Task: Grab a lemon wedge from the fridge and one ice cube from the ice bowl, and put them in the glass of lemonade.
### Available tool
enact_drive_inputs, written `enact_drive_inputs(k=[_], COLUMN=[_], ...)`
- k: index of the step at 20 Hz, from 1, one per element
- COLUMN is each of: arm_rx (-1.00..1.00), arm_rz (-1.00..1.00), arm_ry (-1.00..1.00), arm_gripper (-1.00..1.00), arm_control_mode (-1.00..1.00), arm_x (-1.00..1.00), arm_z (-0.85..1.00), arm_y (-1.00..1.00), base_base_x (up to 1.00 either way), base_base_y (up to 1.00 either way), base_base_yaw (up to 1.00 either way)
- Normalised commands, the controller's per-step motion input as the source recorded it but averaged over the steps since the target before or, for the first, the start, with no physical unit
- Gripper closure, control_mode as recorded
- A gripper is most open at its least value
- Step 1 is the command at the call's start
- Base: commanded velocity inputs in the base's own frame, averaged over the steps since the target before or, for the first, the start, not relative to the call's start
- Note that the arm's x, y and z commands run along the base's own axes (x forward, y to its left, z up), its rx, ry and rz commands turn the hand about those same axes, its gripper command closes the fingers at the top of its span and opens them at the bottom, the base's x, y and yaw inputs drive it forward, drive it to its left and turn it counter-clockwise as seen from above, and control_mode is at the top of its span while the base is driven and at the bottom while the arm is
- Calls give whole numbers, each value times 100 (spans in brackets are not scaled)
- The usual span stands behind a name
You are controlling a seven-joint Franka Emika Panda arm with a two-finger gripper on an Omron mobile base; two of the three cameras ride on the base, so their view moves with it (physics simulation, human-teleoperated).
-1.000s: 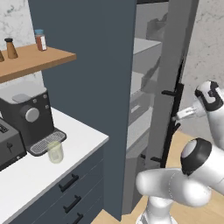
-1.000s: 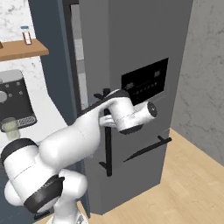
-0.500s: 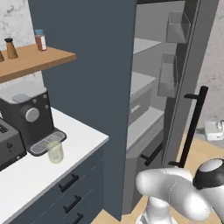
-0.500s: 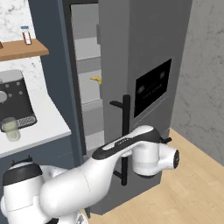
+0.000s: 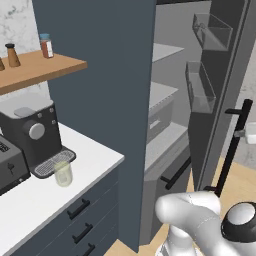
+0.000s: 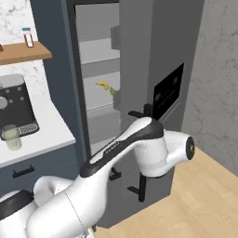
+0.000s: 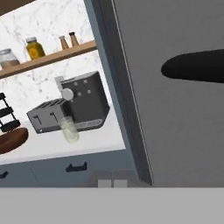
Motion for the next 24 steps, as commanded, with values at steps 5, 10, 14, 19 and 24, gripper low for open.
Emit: enact_drive_inputs(k=[5, 10, 14, 19, 24], arm_rx=[-33, -42, -45, -47, -53], arm_rz=[-13, -24, -35, -38, -39], arm_ry=[2, 15, 20, 21, 2], arm_gripper=[100, 100, -100, -100, -100], arm_control_mode=[-100, -100, -100, -100, -100], arm_x=[-25, 5, 24, 30, 29], arm_z=[4, 10, 3, 9, 0], arm_y=[75, 100, 71, 74, 78], base_base_x=[0, 0, 0, 0, 0], base_base_y=[0, 0, 0, 0, 0], base_base_yaw=[0, 0, 0, 0, 0])
